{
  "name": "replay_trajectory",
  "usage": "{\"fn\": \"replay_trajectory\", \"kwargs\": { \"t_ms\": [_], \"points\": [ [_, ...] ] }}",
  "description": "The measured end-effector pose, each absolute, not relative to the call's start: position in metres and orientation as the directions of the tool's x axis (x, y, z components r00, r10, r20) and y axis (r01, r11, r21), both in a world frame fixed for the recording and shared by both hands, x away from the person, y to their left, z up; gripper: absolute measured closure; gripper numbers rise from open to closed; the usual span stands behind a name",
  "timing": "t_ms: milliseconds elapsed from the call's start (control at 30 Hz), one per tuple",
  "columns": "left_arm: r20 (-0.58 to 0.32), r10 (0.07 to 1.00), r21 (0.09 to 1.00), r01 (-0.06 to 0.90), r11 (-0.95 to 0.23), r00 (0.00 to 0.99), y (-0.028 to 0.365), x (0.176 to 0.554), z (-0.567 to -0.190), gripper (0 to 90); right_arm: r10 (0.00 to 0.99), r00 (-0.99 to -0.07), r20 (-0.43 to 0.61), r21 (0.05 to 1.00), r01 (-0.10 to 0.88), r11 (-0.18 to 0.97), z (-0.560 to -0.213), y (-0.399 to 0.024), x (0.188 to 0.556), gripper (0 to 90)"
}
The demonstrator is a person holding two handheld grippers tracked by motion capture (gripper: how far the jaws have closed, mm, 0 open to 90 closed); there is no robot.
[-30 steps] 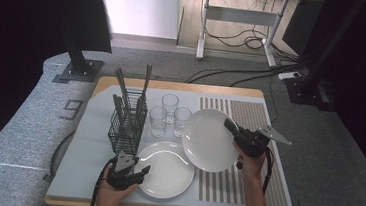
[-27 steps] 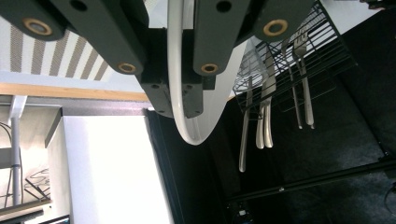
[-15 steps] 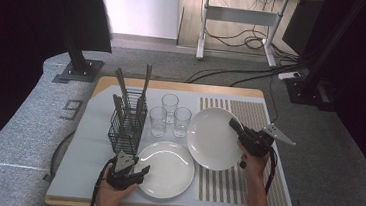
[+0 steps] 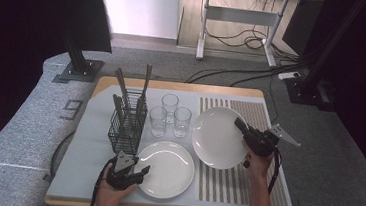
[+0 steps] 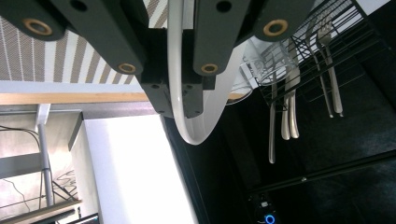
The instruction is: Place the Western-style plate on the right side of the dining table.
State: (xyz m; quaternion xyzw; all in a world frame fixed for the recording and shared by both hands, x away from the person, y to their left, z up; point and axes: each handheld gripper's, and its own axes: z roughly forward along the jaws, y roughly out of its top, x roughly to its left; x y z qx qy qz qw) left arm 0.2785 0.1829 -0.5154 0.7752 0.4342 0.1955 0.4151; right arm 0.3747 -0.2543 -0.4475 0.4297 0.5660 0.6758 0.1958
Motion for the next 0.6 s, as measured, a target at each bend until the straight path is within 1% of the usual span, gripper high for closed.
{"fn": "replay_trajectory", "kwargs": {
  "t_ms": [600],
  "points": [
    [-0.053,0.837,0.816,0.506,-0.277,0.544,0.184,0.278,-0.513,44.2,0.773,-0.512,0.375,0.927,0.220,-0.304,-0.452,-0.267,0.377,85.8]
  ]
}}
